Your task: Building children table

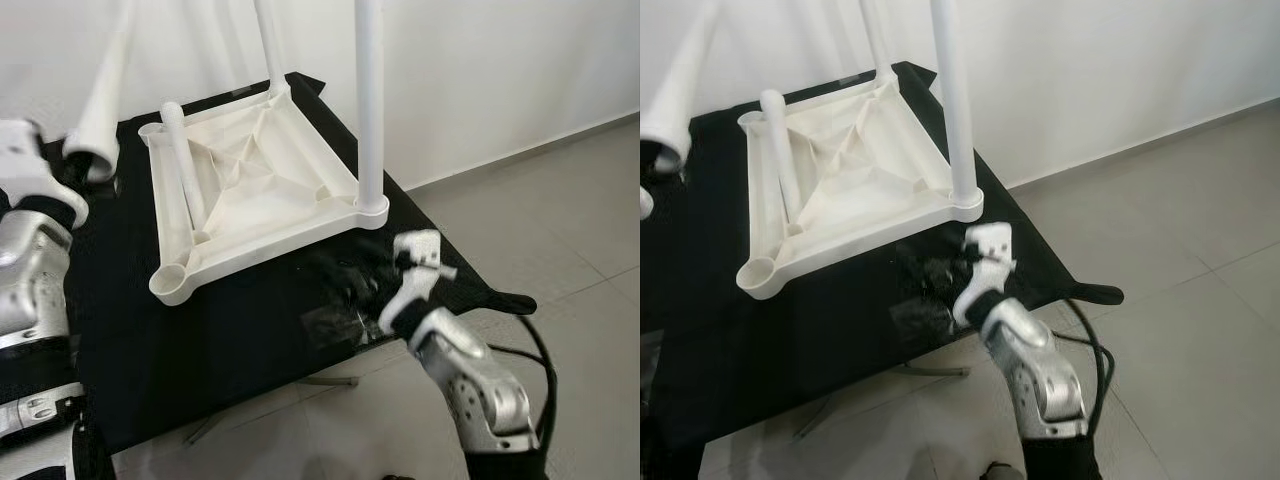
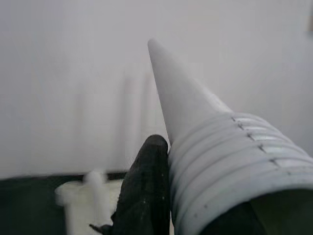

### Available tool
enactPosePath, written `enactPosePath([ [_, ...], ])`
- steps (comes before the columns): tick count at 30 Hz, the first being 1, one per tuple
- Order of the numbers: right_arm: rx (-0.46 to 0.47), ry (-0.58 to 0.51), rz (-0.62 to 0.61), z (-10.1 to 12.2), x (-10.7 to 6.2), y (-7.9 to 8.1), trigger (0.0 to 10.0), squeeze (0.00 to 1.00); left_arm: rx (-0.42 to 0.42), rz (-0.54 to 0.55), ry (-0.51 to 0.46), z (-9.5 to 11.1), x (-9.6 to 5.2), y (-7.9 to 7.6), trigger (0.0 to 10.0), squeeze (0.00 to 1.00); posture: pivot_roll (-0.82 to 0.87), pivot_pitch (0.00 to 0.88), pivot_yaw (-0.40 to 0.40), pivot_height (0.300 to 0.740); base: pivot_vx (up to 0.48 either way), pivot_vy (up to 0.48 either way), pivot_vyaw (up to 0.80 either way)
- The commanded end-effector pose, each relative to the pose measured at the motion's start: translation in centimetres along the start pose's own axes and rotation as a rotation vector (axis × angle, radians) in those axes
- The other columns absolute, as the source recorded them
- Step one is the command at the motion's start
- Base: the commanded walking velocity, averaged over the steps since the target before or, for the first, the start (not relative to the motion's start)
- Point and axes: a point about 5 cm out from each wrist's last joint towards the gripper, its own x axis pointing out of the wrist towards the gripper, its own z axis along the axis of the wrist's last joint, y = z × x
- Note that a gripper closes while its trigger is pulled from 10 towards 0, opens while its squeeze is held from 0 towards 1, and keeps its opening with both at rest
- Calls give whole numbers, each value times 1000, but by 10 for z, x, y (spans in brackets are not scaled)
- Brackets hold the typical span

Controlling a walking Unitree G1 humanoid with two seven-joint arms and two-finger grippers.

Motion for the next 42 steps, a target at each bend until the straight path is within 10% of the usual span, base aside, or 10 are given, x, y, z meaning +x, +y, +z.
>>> enactPosePath([
  [1, 111, -48, 147, 9, 3, 15, 10000, 0, -153, -75, -60, 5, -15, -4, 0, 0, -82, 58, 82, 740, 0, 0, 0],
  [7, 212, -107, 423, 26, 4, 41, 10000, 0, -505, -303, -101, 1, -58, -20, 0, 0, -74, 54, 77, 740, 0, 0, 0],
  [8, 220, -112, 462, 28, 3, 45, 10000, 0, -573, -349, -94, -2, -68, -21, 1216, 0, -74, 56, 77, 740, 0, 0, 0],
  [13, 233, -122, 535, 33, 2, 52, 10000, 0, -664, -434, -25, -14, -90, -22, 2588, 0, -76, 57, 79, 740, 0, 0, 0],
  [15, 246, -122, 594, 38, 0, 57, 10000, 0, -749, -487, 22, -22, -110, -27, 9294, 0, -74, 60, 78, 740, 0, 0, 0],
  [26, 264, -85, 818, 46, -8, 75, 10000, 0, -1016, -752, 89, -24, -154, -68, 10000, 0, -78, 60, 71, 740, 0, 0, 0],
  [42, 295, -110, 989, 56, -6, 91, 10000, 0, -1097, -919, 140, -22, -161, -97, 10000, 0, -82, 51, 73, 740, 0, 0, 0],
])
